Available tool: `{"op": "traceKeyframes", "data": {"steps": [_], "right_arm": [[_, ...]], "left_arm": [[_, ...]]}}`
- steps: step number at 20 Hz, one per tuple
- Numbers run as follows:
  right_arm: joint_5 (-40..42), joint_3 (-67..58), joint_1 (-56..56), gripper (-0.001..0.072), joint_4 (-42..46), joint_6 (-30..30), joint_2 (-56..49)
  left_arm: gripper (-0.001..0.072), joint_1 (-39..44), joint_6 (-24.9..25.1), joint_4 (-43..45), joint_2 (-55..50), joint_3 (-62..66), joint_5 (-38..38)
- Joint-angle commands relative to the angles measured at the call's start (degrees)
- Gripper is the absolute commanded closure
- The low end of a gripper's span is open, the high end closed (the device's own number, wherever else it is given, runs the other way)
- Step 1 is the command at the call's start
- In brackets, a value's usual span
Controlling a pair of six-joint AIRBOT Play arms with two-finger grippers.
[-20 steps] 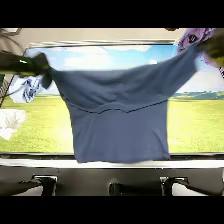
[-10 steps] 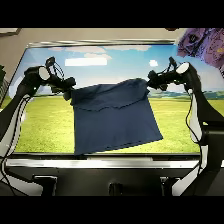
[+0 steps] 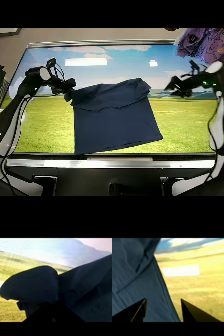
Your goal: Fold the clothes and pants, and hang the long-sleeved shirts on hangers.
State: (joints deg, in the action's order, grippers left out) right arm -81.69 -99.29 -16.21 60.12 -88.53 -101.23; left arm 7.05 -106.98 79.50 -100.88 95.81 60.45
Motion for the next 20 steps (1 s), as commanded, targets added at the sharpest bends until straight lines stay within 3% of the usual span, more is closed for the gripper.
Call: {"op": "traceKeyframes", "data": {"steps": [1, 4, 7, 20], "right_arm": [[-6.6, 14.64, -7.65, 0.0208, 0.02, 3.15, 9.03], [-3.43, 30.95, -8.94, 0.0208, 0.76, 5.4, 15.78], [-0.61, 39.6, -8.24, 0.0183, 0.15, 6.86, 16.94], [7.21, 53.68, -8.17, 0.0188, -10.29, 13.11, 16.94]], "left_arm": [[0.069, -0.07, 0.02, 0.0, 0.42, 0.04, 2.54], [0.069, -0.04, 0.02, 0.0, 0.42, 0.04, 3.23], [0.069, -0.07, 0.02, 0.0, 0.42, 0.04, 3.23], [0.069, -0.04, 0.0, 0.0, 0.39, 0.02, 3.19]]}}
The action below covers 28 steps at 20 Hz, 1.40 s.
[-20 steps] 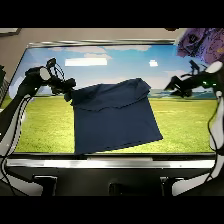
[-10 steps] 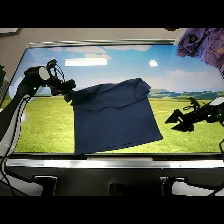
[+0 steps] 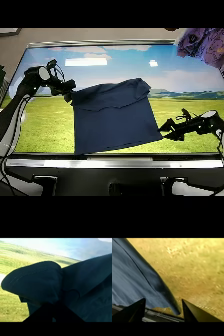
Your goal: Fold the clothes and pants, and hang the long-sleeved shirts on hangers.
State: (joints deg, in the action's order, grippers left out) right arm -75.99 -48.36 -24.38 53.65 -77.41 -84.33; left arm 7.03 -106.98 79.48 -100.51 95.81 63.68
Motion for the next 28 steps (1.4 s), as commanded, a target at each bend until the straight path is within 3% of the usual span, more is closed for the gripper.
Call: {"op": "traceKeyframes", "data": {"steps": [1, 2, 3, 4, 6, 9, 12, 16, 19, 20, 22, 23, 27, 28], "right_arm": [[1.84, 3.67, 0.02, 0.0199, -4.94, 2.38, 0.02], [2.03, 4.26, 0.0, 0.0288, -5.03, 2.38, 0.04], [2.01, 4.44, 0.0, 0.0447, -5.05, 2.6, 0.04], [1.79, 4.15, 0.0, 0.0691, -5.68, 3.58, 0.11], [2.16, 1.31, 0.0, 0.0683, -8.57, 4.5, 0.28], [6.08, -12.57, 0.0, 0.0684, -7.8, -0.11, 0.26], [13.03, -31.23, 0.0, 0.0685, -1.36, -7.72, -1.81], [11.96, -52.63, 0.02, 0.0685, 1.16, -14.45, -12.68], [10.51, -56.43, 1.31, 0.0682, 1.14, -17.81, -18.16], [9.16, -56.43, 1.81, 0.0657, 1.29, -17.79, -19.04], [6.34, -56.43, 1.9, 0.0442, 1.42, -17.33, -19.08], [4.0, -56.43, 1.25, 0.0296, 2.01, -16.39, -18.38], [-14.01, -55.54, -3.48, 0.0271, 2.36, -5.29, -14.27], [-13.68, -51.71, -5.53, 0.0266, -1.88, -6.05, -11.89]], "left_arm": [[0.069, -0.04, 0.0, 0.02, -0.02, 0.02, -0.04], [0.069, -0.04, 0.0, 0.04, -0.02, 0.02, -0.04], [0.0689, -0.04, 0.0, 0.04, -0.02, 0.02, -0.07], [0.069, -0.04, 0.0, 0.04, -0.02, 0.02, -0.04], [0.0689, -0.04, 0.02, 0.04, -0.02, 0.02, -0.02], [0.069, -0.04, 0.02, 0.04, -0.02, 0.02, 1.27], [0.069, -0.04, 0.07, 0.07, -0.07, 0.0, 5.16], [0.069, 0.55, 0.0, 0.04, -0.33, -1.03, 8.85], [0.069, 1.86, 0.0, 0.02, -0.5, -1.51, 8.94], [0.069, 2.29, 0.0, 0.04, -0.63, -1.51, 8.92], [0.069, 3.08, -0.04, 0.02, -0.74, -1.51, 8.85], [0.069, 3.23, -0.02, 0.02, -0.74, -1.51, 8.87], [0.069, 3.34, -0.02, 0.04, -0.74, -1.51, 8.94], [0.069, 3.34, -0.02, 0.02, -0.74, -1.51, 8.92]]}}
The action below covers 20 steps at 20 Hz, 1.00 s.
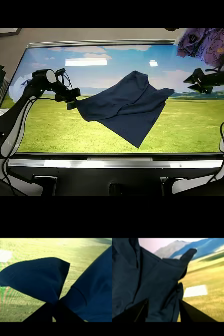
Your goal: Fold the clothes and pants, and hang the long-sleeved shirts on hangers.
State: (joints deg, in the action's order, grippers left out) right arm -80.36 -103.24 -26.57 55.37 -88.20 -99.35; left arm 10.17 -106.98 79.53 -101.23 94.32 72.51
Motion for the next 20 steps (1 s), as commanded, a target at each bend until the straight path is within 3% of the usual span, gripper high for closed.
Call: {"op": "traceKeyframes", "data": {"steps": [1, 6, 8, 11, 16, 20], "right_arm": [[-9.31, 7.72, -4.35, 0.0221, -4.72, 6.21, 5.79], [-1.01, 45.13, -1.6, 0.0212, -5.44, 7.98, 25.55], [2.99, 60.46, 1.22, 0.0134, -5.73, 8.24, 34.49], [8.28, 77.72, 4.24, 0.0135, -8.13, 6.32, 46.36], [15.58, 88.06, 10.93, 0.0136, -15.93, 3.85, 52.98], [29.24, 88.15, 22.75, 0.0136, -17.2, -2.34, 52.43]], "left_arm": [[0.069, 0.22, 0.0, -0.02, -0.02, -0.02, 0.09], [0.069, 0.28, 0.0, -0.02, -0.02, -0.02, 0.11], [0.069, 0.26, 0.0, -0.02, -0.02, -0.02, 0.11], [0.069, 0.26, 0.02, -0.02, -0.02, -0.02, 0.13], [0.069, 0.26, 0.0, -0.02, -0.02, -0.02, 0.13], [0.069, 0.26, 0.0, -0.02, -0.02, -0.02, 0.17]]}}
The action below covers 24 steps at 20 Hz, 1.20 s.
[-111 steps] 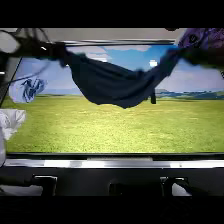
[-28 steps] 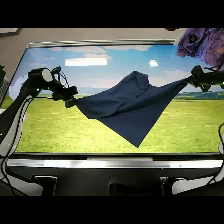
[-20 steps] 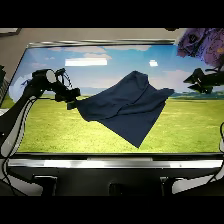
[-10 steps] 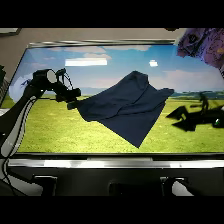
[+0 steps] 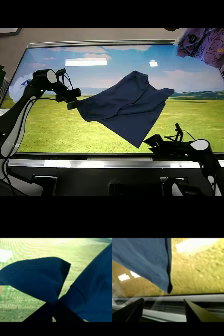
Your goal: Fold the clothes and pants, and hang the long-sleeved shirts on hangers.
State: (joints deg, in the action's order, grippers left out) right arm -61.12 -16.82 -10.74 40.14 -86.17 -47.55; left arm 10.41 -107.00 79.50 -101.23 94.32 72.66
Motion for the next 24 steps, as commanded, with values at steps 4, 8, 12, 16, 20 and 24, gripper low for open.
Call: {"op": "traceKeyframes", "data": {"steps": [4, 8, 12, 16, 20, 24], "right_arm": [[16.15, 1.73, 13.29, 0.0136, -3.96, -7.69, -6.16], [21.2, 1.7, 14.99, 0.017, -13.97, -1.4, -10.91], [21.11, 1.7, 14.99, 0.0382, -15.63, 0.76, -13.44], [18.34, -3.87, 14.86, 0.0682, -19.15, 10.49, -13.03], [11.65, -31.04, 14.82, 0.0682, -2.19, 4.39, -12.11], [10.16, -69.81, 14.82, 0.0681, 17.55, -8.57, -12.11]], "left_arm": [[0.069, 0.02, 0.02, 0.02, -0.02, -0.02, 0.0], [0.069, 0.02, 0.04, 0.02, -0.02, -0.02, 0.0], [0.069, 0.02, 0.52, 0.02, -0.02, -0.02, 0.0], [0.069, -0.09, 1.05, 0.04, 1.4, 1.07, -0.79], [0.0691, -1.03, 8.98, 0.04, 6.12, 14.4, -6.34], [0.0691, -2.45, 12.31, 0.22, 15.56, 29.42, -18.91]]}}
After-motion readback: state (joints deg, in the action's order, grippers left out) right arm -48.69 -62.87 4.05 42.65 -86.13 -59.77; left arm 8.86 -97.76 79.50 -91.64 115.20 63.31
